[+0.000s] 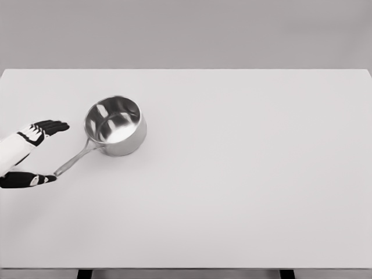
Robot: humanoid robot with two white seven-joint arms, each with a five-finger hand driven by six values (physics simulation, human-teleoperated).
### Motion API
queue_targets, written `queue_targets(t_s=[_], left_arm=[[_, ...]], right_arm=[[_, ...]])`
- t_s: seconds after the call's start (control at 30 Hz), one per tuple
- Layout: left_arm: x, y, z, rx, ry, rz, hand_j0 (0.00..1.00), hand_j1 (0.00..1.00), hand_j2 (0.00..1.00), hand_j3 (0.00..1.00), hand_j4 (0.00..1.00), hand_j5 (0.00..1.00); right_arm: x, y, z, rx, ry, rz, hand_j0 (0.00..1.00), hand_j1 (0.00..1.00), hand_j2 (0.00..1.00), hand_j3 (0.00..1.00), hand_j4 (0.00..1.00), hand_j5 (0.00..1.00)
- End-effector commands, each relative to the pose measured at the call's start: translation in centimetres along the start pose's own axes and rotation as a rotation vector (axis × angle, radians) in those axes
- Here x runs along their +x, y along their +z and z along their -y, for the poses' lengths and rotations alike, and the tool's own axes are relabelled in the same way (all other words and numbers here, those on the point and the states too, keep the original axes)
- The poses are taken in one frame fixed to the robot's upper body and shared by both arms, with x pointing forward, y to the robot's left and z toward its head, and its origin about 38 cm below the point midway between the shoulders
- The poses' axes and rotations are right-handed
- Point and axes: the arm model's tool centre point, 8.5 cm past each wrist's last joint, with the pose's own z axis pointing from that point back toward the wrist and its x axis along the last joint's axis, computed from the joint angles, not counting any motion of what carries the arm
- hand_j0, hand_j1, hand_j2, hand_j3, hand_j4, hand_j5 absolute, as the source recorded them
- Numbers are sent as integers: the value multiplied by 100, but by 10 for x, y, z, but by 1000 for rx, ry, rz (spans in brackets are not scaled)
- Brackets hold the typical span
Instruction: Rotate pot handle
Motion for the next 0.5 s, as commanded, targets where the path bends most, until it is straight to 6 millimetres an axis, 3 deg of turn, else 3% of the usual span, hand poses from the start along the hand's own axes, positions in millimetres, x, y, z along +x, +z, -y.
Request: queue_targets(t_s=[0.0, 0.13, 0.3, 0.37, 0.47], left_arm=[[7, -1, -22, 72, 60, 30, 100, 100, 100, 100, 100, 100], [4, 7, -44, 91, 143, 21, 100, 100, 100, 100, 100, 100], [3, 17, -9, 57, 264, -13, 100, 100, 100, 100, 100, 100], [6, 12, 4, 49, 296, 0, 100, 100, 100, 100, 100, 100], [17, -12, 29, 23, 357, 63, 100, 100, 100, 100, 100, 100]], right_arm=[[0, 0, 0, 0, 0, 1, 100, 100, 100, 100, 100, 100], [0, 0, 0, 0, 0, 1, 100, 100, 100, 100, 100, 100], [0, 0, 0, 0, 0, 1, 100, 100, 100, 100, 100, 100], [0, 0, 0, 0, 0, 1, 100, 100, 100, 100, 100, 100], [0, 0, 0, 0, 0, 1, 100, 100, 100, 100, 100, 100]])
